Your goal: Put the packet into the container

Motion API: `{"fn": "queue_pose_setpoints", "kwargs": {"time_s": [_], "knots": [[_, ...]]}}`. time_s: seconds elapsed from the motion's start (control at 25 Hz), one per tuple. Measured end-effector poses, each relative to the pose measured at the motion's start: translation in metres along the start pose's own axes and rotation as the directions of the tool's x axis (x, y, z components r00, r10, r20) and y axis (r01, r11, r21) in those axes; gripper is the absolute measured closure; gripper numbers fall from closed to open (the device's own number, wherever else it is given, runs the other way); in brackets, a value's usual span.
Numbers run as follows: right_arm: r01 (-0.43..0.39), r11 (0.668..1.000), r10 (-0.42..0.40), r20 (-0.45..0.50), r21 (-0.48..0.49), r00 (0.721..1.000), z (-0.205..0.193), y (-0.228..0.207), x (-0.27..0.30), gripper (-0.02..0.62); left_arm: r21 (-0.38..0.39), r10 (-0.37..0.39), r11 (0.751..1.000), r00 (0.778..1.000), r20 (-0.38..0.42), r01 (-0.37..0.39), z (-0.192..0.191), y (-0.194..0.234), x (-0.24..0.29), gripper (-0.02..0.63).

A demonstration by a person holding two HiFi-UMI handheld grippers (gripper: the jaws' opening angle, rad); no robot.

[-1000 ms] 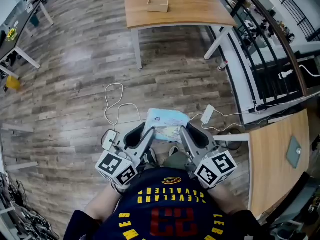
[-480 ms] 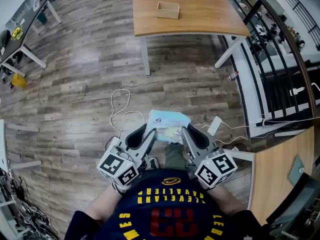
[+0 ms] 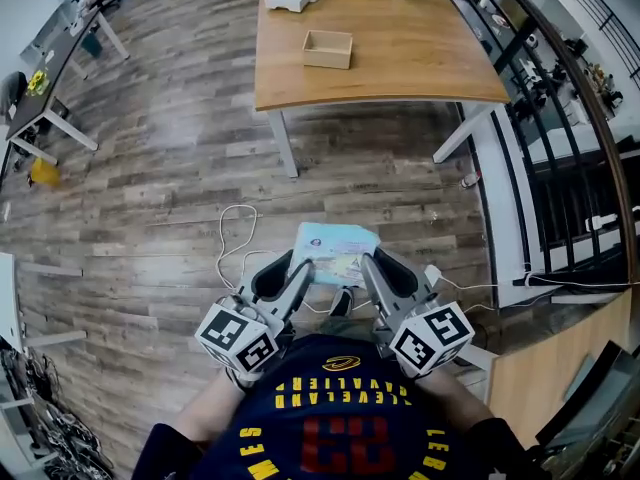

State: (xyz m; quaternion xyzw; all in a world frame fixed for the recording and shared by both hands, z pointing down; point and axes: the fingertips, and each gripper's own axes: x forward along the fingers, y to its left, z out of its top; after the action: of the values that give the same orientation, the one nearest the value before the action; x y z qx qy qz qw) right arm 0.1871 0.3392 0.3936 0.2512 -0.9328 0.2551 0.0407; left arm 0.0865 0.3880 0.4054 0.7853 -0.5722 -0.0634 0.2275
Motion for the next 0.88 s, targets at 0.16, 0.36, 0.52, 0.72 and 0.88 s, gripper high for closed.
{"fn": "queue_pose_setpoints", "kwargs": {"time_s": [0.16,0.36,0.52,0.72,0.88], "knots": [[0.001,1.000,-0.001,0.015,0.003,1.000,0.025,-0.032,0.004,0.528,0.004,0.002,1.000,1.000,-0.002,-0.002,0.010,-0.007,0.037,0.482],[-0.016,1.000,0.016,0.004,0.027,1.000,0.035,-0.054,0.018,0.529,0.011,0.024,1.000,1.000,-0.020,-0.024,0.015,0.001,0.060,0.482],[-0.023,0.999,0.023,-0.001,0.033,1.000,0.040,-0.067,0.036,0.532,-0.008,0.034,0.999,0.999,-0.031,-0.034,0.018,0.016,0.076,0.482],[-0.001,0.999,0.001,0.006,0.038,1.000,0.052,-0.087,0.061,0.535,0.000,0.012,1.000,0.999,-0.041,-0.012,0.031,0.037,0.105,0.480],[0.022,0.999,-0.022,0.005,0.026,1.000,0.068,-0.100,0.093,0.538,-0.013,-0.016,1.000,0.999,-0.038,0.016,0.045,0.067,0.131,0.479]]}}
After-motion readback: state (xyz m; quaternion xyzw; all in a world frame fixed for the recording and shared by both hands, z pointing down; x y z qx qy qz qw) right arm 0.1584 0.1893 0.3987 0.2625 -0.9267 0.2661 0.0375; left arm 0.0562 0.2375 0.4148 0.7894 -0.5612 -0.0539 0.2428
